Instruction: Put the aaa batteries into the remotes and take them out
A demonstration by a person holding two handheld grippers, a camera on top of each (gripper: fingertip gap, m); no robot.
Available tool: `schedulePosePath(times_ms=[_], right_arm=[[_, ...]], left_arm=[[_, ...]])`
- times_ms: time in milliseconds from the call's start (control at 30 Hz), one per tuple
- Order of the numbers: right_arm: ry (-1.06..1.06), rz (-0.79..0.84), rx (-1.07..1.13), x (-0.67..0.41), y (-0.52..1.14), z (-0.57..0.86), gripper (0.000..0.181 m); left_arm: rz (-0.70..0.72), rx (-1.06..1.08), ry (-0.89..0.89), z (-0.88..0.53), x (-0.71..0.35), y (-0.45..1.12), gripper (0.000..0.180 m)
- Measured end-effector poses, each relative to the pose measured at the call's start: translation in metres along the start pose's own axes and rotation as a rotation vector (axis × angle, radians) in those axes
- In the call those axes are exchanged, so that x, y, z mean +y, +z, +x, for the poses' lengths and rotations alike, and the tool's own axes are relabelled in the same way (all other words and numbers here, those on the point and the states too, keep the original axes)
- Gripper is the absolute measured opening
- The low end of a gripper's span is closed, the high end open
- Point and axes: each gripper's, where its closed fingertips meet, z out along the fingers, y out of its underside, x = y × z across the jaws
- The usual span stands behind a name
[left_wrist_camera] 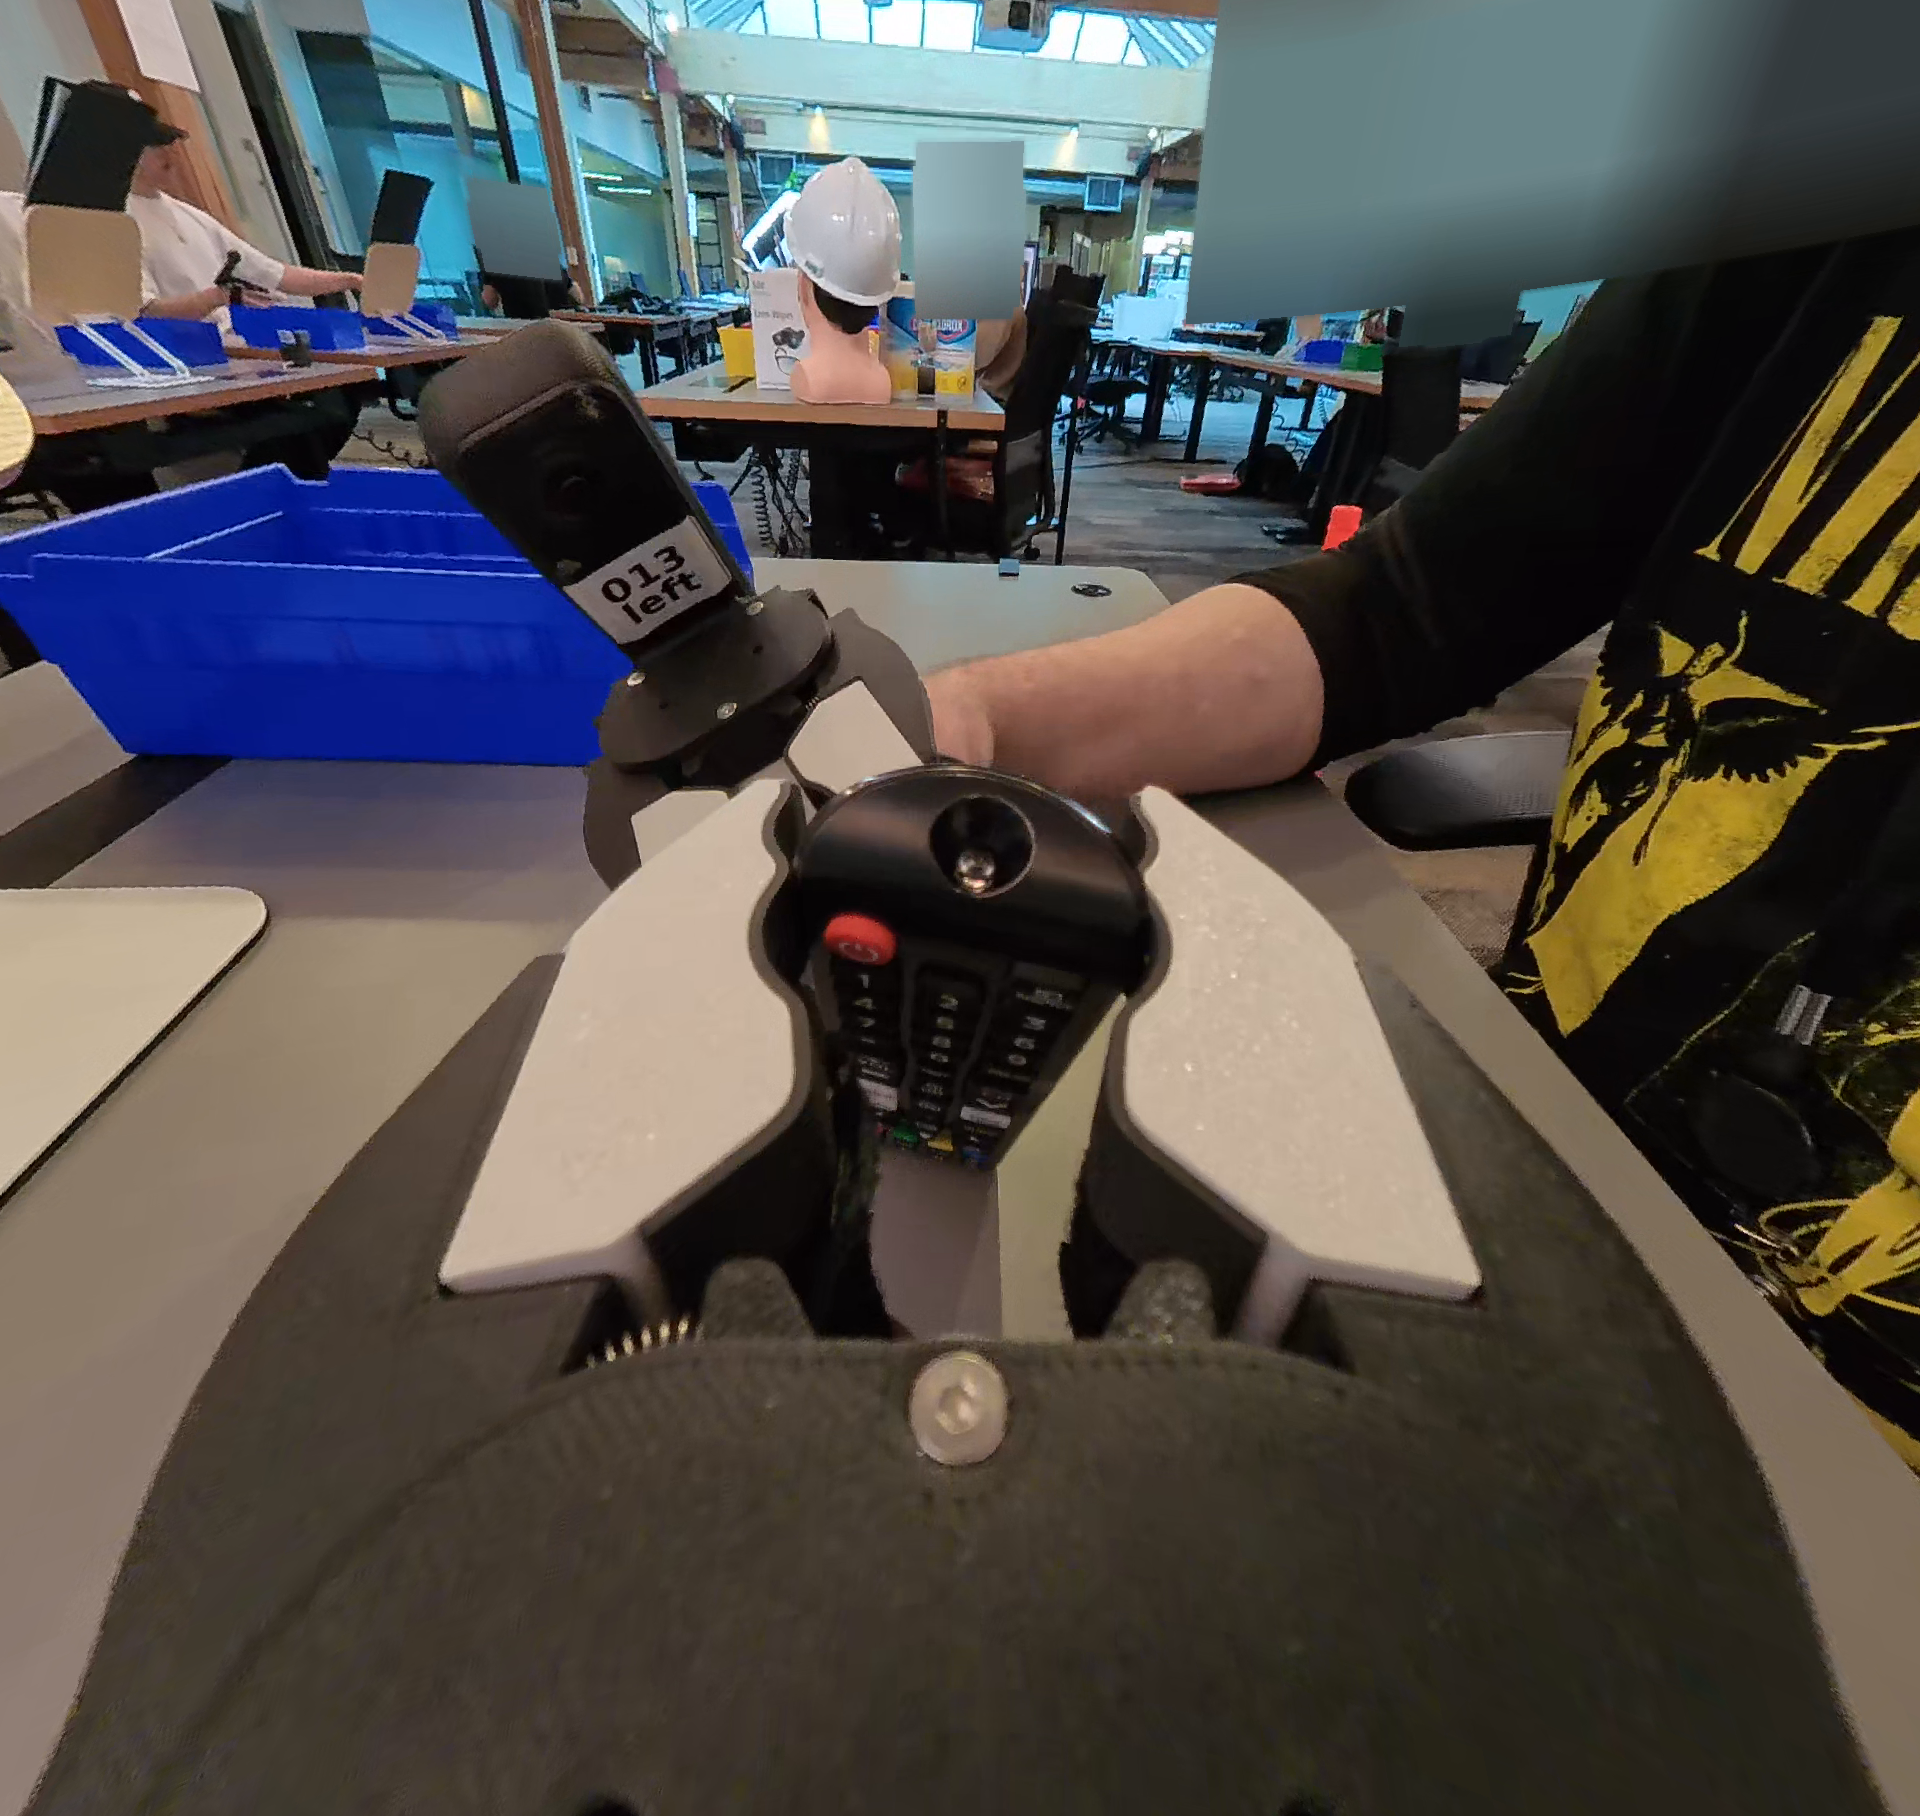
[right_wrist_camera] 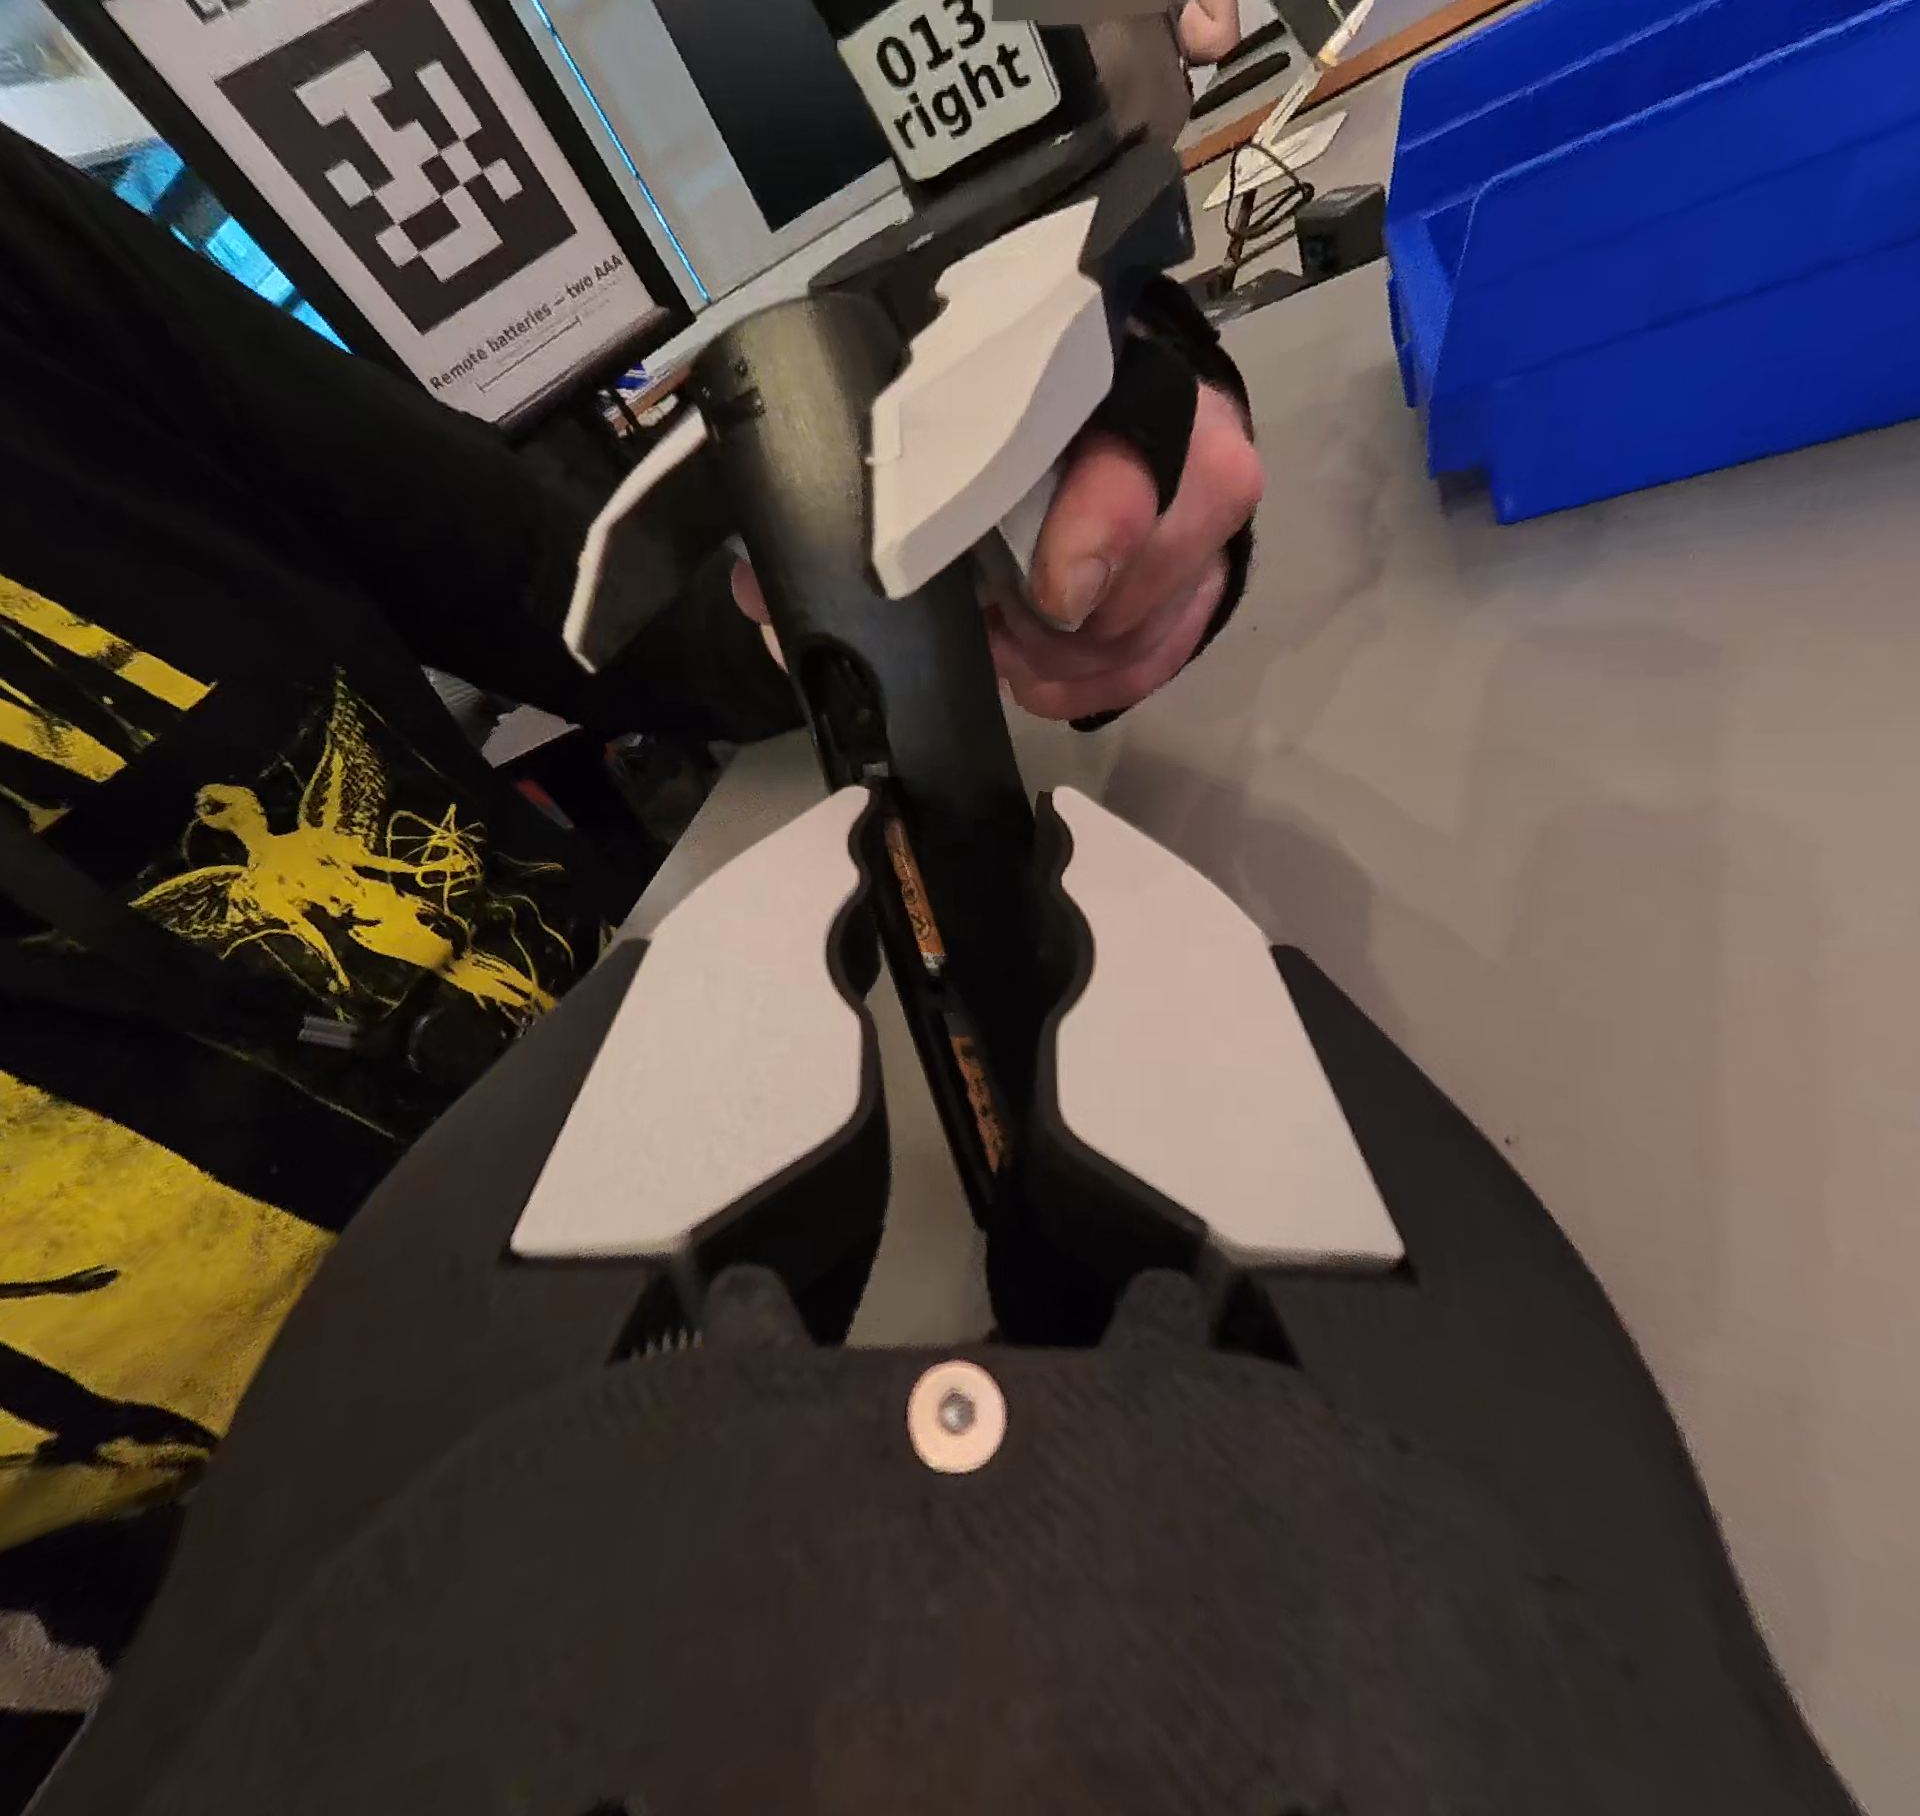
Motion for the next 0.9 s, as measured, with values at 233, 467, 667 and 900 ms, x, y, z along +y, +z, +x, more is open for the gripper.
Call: schedulePosePath(times_ms=[233,467,667,900], right_arm=[[0.000,-0.043,0.002,0.008,0.002,0.003,0.028],[-0.028,-0.122,0.035,0.020,0.000,0.005,0.028],[-0.034,-0.198,0.040,0.030,-0.001,0.008,0.028],[-0.041,-0.277,0.086,0.031,-0.001,0.011,0.028]], left_arm=[[0.026,-0.017,-0.035,-0.004,0.002,-0.003,0.058],[0.014,-0.024,-0.042,-0.006,0.005,-0.005,0.057],[0.021,-0.032,-0.045,-0.006,0.007,-0.008,0.057],[0.040,-0.042,-0.063,-0.010,0.009,-0.011,0.057]])
